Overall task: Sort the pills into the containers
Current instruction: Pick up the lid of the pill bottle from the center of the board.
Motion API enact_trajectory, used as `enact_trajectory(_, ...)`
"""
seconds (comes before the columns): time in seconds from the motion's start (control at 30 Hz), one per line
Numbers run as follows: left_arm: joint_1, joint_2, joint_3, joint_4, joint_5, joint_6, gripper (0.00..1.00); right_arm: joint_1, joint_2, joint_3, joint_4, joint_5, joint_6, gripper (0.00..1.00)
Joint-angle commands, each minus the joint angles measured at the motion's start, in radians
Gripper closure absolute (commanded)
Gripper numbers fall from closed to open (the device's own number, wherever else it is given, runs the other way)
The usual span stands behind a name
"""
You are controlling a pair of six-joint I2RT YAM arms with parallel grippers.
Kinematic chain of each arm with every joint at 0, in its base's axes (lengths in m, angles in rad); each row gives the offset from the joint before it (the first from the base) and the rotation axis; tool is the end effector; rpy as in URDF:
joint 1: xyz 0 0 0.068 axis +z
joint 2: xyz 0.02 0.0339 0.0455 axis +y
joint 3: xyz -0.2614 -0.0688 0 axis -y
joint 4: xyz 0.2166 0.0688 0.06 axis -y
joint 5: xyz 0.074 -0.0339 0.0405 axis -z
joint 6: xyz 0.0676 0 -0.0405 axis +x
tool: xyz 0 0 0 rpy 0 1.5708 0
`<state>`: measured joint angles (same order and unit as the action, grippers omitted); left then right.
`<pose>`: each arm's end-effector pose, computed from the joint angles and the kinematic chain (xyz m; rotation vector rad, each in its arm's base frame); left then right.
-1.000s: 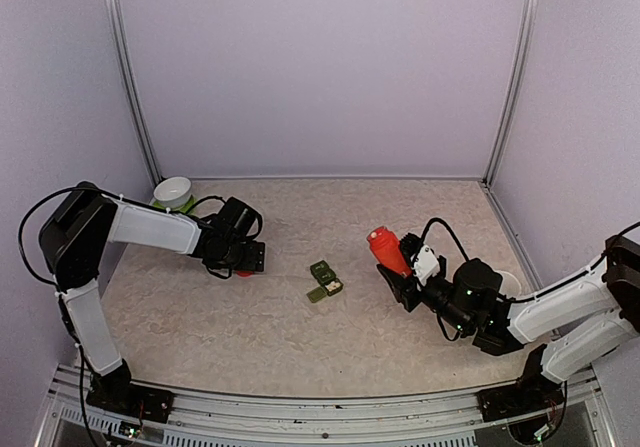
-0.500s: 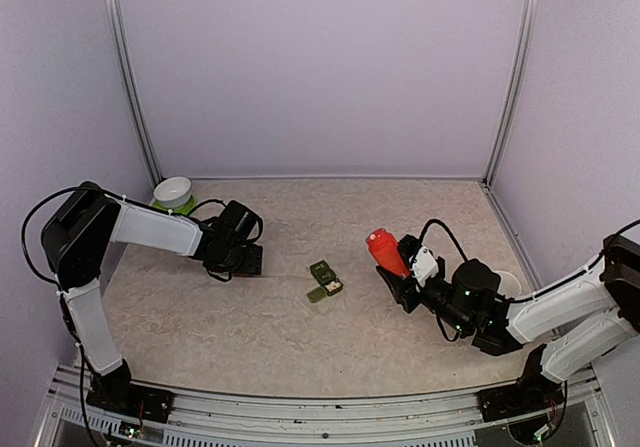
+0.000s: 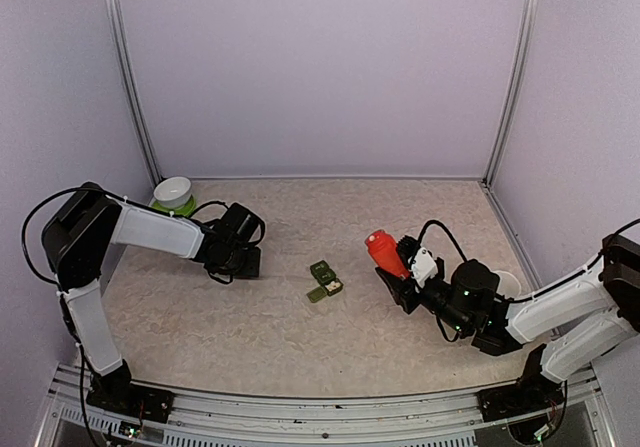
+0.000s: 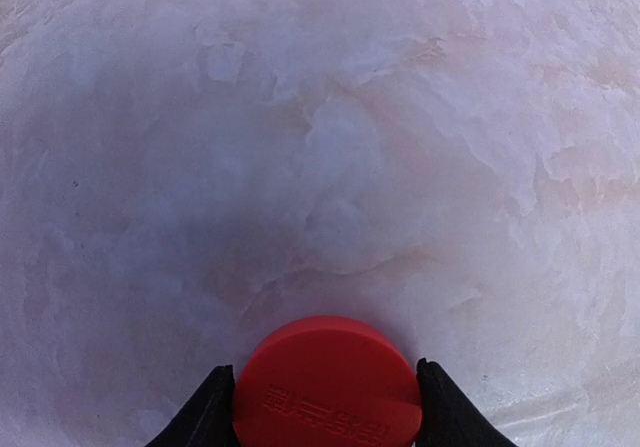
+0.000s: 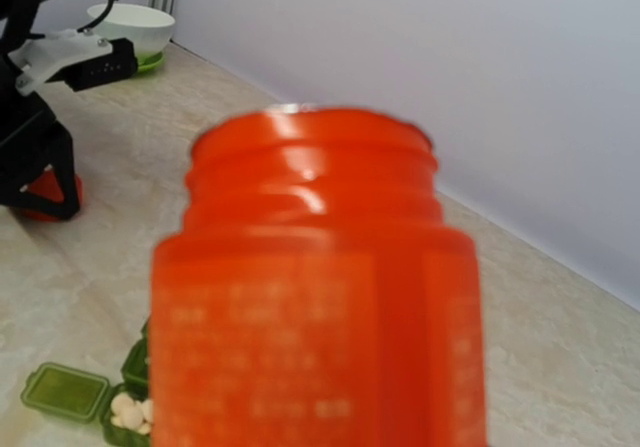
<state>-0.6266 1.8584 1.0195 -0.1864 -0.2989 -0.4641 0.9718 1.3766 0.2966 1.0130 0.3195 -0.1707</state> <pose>0.2996 -0.1923 0.1246 0.0989 2.5255 -0.0413 0.1655 0.2048 0.1980 -0.6737 1.5018 0.3520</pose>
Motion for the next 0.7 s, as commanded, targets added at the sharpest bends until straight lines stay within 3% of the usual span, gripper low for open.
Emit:
enact_trajectory(0.0,-0.017,0.013,0.004,0.006,-0.008,0.019,0.56,-0.008,0.004,0.026,0.022,-0.009,0.002,0.54)
enact_trajectory(0.4,-0.12,-0.134,0.079,0.088,0.224,0.151,0.57,-0.006,-0.008,0.045,-0.009,-0.064,-0.026,0.54)
enact_trajectory(0.67,-0.155,-0.211,0.14,0.152,0.513,0.197,0.57,0.027,-0.047,0.121,-0.107,-0.079,-0.109,0.54)
